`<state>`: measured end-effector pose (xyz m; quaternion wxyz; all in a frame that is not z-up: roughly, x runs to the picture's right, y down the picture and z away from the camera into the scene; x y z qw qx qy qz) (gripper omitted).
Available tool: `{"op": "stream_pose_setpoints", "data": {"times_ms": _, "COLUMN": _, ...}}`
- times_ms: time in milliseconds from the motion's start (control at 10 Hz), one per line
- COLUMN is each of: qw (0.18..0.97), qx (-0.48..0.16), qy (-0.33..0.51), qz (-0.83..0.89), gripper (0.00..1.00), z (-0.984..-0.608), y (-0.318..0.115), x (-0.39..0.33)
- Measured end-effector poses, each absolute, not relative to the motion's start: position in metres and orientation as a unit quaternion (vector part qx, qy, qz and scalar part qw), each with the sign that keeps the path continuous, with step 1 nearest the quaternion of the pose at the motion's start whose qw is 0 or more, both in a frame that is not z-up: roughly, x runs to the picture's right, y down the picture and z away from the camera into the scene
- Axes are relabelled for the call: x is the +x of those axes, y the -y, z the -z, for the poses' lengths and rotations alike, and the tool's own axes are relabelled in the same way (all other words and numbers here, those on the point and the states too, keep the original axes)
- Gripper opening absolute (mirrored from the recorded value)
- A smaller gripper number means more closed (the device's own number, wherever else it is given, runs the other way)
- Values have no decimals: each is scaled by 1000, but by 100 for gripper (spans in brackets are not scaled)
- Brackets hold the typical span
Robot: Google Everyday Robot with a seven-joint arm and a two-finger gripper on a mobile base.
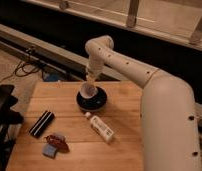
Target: Place the ceramic cup in the ceramic bowl
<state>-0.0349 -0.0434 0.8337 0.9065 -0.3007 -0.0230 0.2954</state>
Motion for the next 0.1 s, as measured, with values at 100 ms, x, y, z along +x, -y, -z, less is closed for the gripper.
{"op": "stream_pose_setpoints", "data": {"times_ms": 100, "qw": 907, "qx": -301, "qy": 22, "qz": -295, "gripper": 75, "z": -835, "y": 44, "x": -36}}
